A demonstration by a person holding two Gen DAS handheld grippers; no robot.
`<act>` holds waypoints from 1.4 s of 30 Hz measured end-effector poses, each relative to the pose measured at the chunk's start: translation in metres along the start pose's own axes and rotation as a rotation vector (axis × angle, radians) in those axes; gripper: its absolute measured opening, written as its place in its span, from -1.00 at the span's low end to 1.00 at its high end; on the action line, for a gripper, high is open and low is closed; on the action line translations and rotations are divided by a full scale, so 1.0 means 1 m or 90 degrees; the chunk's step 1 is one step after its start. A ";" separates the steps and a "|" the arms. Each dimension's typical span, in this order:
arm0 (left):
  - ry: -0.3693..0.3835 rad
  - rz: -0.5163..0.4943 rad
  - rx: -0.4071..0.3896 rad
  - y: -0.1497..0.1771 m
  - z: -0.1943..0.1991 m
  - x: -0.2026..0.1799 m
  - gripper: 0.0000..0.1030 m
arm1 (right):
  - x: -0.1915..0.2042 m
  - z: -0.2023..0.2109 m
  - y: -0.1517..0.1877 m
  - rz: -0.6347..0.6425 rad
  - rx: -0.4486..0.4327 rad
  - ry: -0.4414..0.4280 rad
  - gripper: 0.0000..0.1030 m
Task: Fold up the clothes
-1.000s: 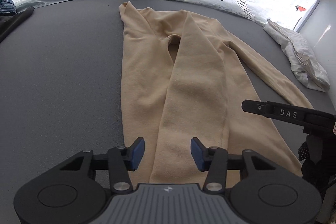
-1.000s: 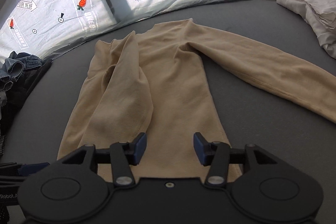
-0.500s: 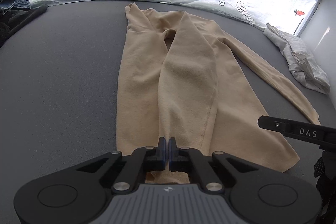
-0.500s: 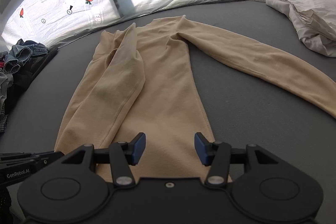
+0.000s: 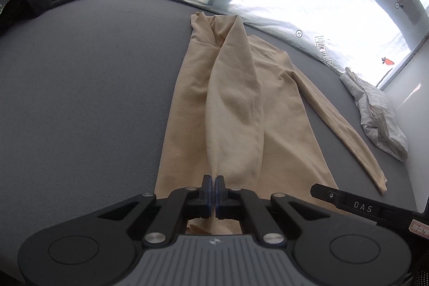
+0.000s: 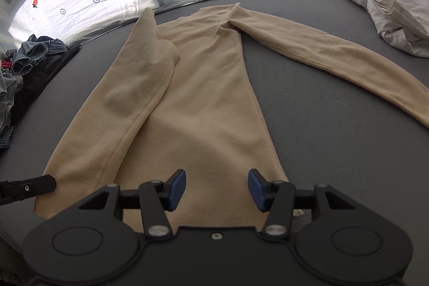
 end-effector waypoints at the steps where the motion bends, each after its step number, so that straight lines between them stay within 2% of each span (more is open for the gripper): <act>1: -0.003 0.008 0.006 0.002 -0.002 0.003 -0.97 | 0.001 0.000 0.000 0.001 0.000 -0.002 0.03; 5: -0.029 0.045 0.049 0.013 -0.020 0.020 -0.94 | 0.002 -0.002 0.000 0.004 0.004 -0.004 0.06; 7: -0.045 0.051 0.064 0.015 -0.026 0.024 -0.85 | 0.002 -0.003 0.000 0.009 0.007 -0.006 0.08; 9: -0.052 0.045 0.066 0.015 -0.026 0.024 -0.81 | 0.002 -0.003 -0.001 0.012 0.008 -0.007 0.09; 11: -0.059 0.034 0.056 0.013 -0.023 0.024 -0.67 | 0.002 -0.003 -0.004 0.007 0.004 -0.008 0.10; 14: -0.069 0.017 0.026 0.004 -0.014 0.022 -0.65 | 0.001 -0.001 -0.010 0.002 -0.012 -0.014 0.10; 15: -0.070 0.014 0.017 0.000 -0.012 0.021 -0.65 | 0.002 -0.001 -0.012 0.004 -0.020 -0.020 0.05; 19: -0.073 0.004 -0.018 -0.016 -0.006 0.018 -0.65 | 0.008 -0.005 -0.022 0.019 -0.030 -0.039 -0.40; 26: -0.041 -0.043 -0.029 -0.042 -0.015 -0.005 -0.69 | 0.010 -0.024 -0.039 0.028 -0.018 -0.031 -0.44; 30: -0.026 -0.070 -0.028 -0.061 -0.032 -0.023 -0.70 | -0.001 -0.038 -0.053 0.014 -0.016 -0.008 -0.44; 36: 0.002 -0.092 -0.031 -0.103 -0.072 -0.056 -0.69 | -0.043 -0.053 -0.091 -0.024 -0.042 0.051 -0.44; 42: 0.005 -0.065 -0.006 -0.150 -0.137 -0.072 -0.69 | -0.100 -0.054 -0.129 -0.064 -0.079 0.139 -0.44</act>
Point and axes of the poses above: each gripper's, at about its wrist camera, not at the fingertips, and z roughly against the way its jaws point, x to its left, y to its underside, the point moved 8 cm from there along -z, roughly the way its jaws point, and after that the axes turned 10 degrees about -y, right-handed, at the moved point
